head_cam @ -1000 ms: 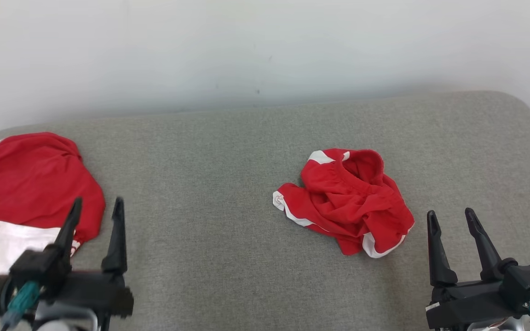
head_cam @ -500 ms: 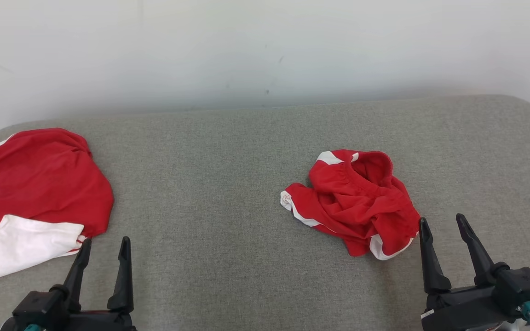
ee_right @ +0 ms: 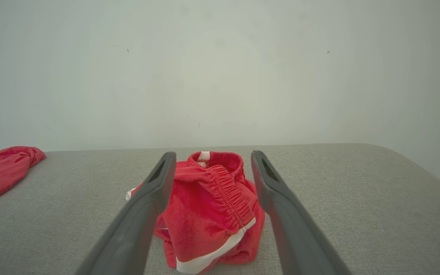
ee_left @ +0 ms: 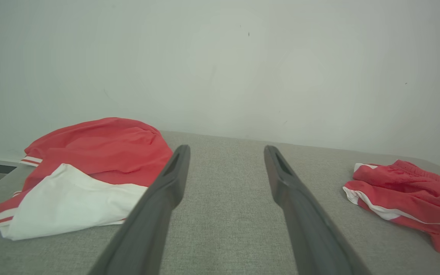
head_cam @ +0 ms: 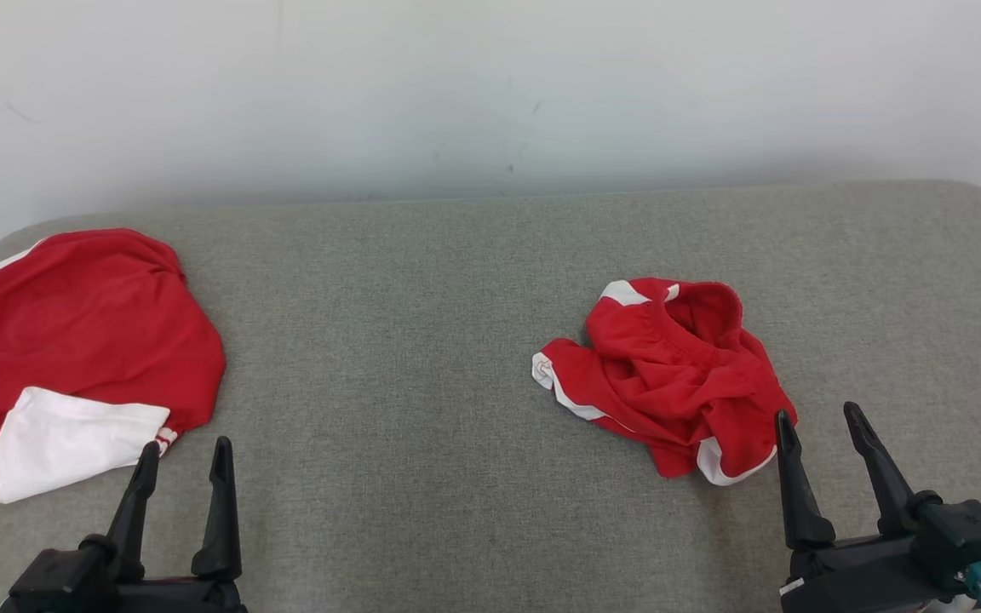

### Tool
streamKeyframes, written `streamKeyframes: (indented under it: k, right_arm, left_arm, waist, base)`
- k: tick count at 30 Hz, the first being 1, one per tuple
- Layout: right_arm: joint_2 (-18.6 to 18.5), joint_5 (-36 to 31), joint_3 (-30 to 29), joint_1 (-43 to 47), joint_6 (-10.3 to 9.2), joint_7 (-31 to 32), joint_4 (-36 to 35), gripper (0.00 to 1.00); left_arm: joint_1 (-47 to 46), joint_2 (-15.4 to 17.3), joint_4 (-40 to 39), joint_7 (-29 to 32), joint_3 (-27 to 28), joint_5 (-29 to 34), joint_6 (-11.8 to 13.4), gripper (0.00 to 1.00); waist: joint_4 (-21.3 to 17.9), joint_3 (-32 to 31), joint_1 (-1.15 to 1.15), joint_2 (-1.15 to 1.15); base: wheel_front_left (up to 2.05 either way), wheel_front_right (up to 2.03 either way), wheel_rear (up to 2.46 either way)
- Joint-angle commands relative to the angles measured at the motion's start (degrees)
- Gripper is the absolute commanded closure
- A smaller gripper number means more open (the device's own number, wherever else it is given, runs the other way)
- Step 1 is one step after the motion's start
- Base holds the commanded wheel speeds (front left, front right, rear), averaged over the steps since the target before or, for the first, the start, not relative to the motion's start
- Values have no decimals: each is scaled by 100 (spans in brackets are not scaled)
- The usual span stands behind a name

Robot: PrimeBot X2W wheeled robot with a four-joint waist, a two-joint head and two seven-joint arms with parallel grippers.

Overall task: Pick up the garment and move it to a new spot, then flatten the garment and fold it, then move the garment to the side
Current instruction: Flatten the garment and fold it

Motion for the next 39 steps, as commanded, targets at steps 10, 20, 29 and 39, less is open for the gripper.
streamKeyframes:
  k: [10,20,29,39]
  right_arm:
    - [-10,-48,10,67,-12,26,-16,0]
    - [-17,-67,-29,117,-12,41,-7,0]
    - [3,-103,-16,135,-12,73,-18,0]
    - [-10,-94,-2,139,-12,93,-8,0]
  left_arm:
    - [6,-234,144,-6,214,291,-386,0]
    - [-12,-355,251,-5,329,472,-549,0]
    - [-3,-457,315,-5,413,562,-604,0]
    - [22,-522,385,-5,489,639,-650,0]
  waist:
    - [28,-57,0,0]
    - [19,-109,0,0]
    - [11,-157,0,0]
    - [-20,-210,0,0]
  base:
    - [0,0,0]
    - [0,0,0]
    - [0,0,0]
    - [0,0,0]
